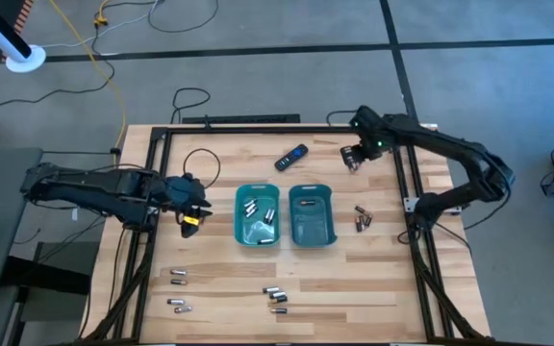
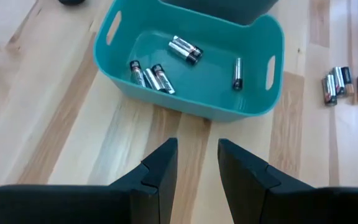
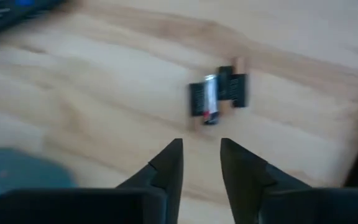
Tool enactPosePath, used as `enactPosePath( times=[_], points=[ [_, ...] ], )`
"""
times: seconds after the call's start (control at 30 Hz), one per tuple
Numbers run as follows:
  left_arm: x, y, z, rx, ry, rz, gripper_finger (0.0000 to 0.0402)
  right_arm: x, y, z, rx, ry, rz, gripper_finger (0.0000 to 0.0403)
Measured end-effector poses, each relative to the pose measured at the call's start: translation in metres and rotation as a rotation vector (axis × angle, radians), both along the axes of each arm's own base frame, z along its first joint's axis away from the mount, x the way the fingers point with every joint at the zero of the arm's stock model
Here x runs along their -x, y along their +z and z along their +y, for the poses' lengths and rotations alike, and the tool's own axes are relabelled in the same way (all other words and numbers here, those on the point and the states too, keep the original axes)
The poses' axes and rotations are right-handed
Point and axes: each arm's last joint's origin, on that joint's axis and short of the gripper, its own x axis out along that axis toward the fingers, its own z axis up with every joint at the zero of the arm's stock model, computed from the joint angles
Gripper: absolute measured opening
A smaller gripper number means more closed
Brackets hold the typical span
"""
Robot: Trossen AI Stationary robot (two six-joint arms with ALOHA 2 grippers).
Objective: Sort batteries
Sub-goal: Put the copper and black battery into the blue bin
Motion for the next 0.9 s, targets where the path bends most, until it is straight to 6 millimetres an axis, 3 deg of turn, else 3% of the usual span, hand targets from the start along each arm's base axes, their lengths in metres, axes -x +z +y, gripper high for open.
enactPosePath(
  times=[0.27, 0.5, 0.9],
  points=[
    [-0.006, 0.008, 0.000, 0.013, 0.040, -0.092, 0.0111, 0.019, -0.032, -0.044, -0.058, -0.031, 0.099, 0.0167],
    [-0.009, 0.012, 0.001, -0.018, 0.034, -0.145, 0.0111, 0.018, -0.050, -0.068, -0.104, 0.033, 0.157, 0.0170],
    [-0.009, 0.012, 0.001, 0.006, 0.073, -0.152, 0.0111, 0.007, -0.079, -0.083, -0.159, 0.124, 0.212, 0.0160]
  ],
)
